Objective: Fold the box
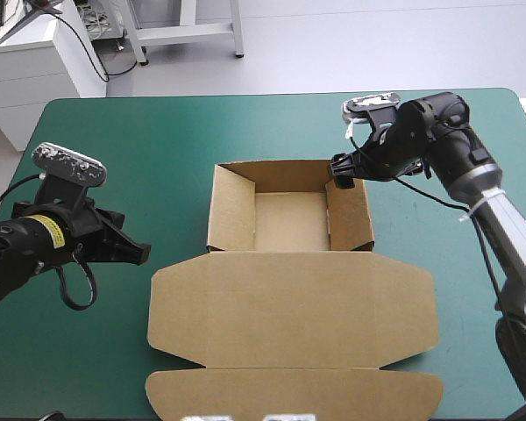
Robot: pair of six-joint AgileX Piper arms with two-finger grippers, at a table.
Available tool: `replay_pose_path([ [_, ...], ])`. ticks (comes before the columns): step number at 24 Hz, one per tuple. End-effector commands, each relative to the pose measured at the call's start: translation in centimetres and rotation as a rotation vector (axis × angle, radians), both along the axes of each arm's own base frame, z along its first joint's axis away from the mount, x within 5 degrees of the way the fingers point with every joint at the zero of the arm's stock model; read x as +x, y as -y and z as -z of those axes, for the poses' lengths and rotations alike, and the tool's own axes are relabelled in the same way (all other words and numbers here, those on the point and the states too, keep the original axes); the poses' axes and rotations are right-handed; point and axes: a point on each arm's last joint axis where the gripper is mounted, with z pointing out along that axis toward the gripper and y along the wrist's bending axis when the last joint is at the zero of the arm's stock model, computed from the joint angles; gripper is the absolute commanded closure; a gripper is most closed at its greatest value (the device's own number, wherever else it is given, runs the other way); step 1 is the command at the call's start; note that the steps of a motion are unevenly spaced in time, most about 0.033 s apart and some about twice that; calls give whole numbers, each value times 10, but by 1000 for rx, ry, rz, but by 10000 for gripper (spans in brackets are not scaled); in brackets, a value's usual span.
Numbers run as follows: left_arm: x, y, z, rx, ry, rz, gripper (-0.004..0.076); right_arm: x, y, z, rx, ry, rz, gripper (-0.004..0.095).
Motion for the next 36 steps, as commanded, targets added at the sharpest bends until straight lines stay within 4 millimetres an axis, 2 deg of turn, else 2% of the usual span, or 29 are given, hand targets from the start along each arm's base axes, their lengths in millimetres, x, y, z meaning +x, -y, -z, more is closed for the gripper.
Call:
replay_pose_path([
  [1, -7, -5, 6, 34, -40, -2, 732, 9, -3, 1, 7, 24, 1, 44],
  [9, -2, -2, 48, 107, -158, -1, 732, 37, -13, 49, -40, -98, -4, 49],
  [12, -1, -1, 60, 117, -189, -6, 732, 43, -15, 61, -50, -125, -4, 113],
  [13, 0, 0, 64, 119, -194, -4, 732, 44, -15, 65, -54, -135, -4, 155],
  [15, 0, 2, 71, 117, -212, 4, 732, 47, -16, 70, -59, -146, -8, 317],
  [18, 0, 5, 72, 86, -209, 17, 732, 47, -16, 71, -61, -147, -10, 531],
  [19, 2, 6, 71, 75, -193, 21, 732, 47, -16, 71, -61, -147, -10, 690],
  [20, 2, 6, 71, 71, -188, 22, 732, 47, -16, 71, -63, -149, -13, 768],
  [21, 2, 7, 70, 68, -184, 23, 732, 47, -16, 71, -69, -150, -24, 908],
  [25, 2, 7, 71, 74, -184, 29, 732, 50, -13, 69, -110, -104, -47, 927],
  [27, 2, 7, 71, 74, -184, 29, 732, 56, -5, 60, -133, -53, -27, 927],
  [29, 2, 6, 70, 73, -183, 29, 732, 64, 12, 43, -132, 8, 20, 927],
  [31, 2, 6, 70, 76, -183, 28, 732, 72, 37, 25, -130, 63, 86, 927],
  [32, 2, 6, 70, 79, -183, 27, 732, 75, 58, 16, -134, 87, 138, 927],
  [36, 2, 5, 70, 83, -181, 25, 732, 80, 107, 2, -158, 119, 262, 927],
])
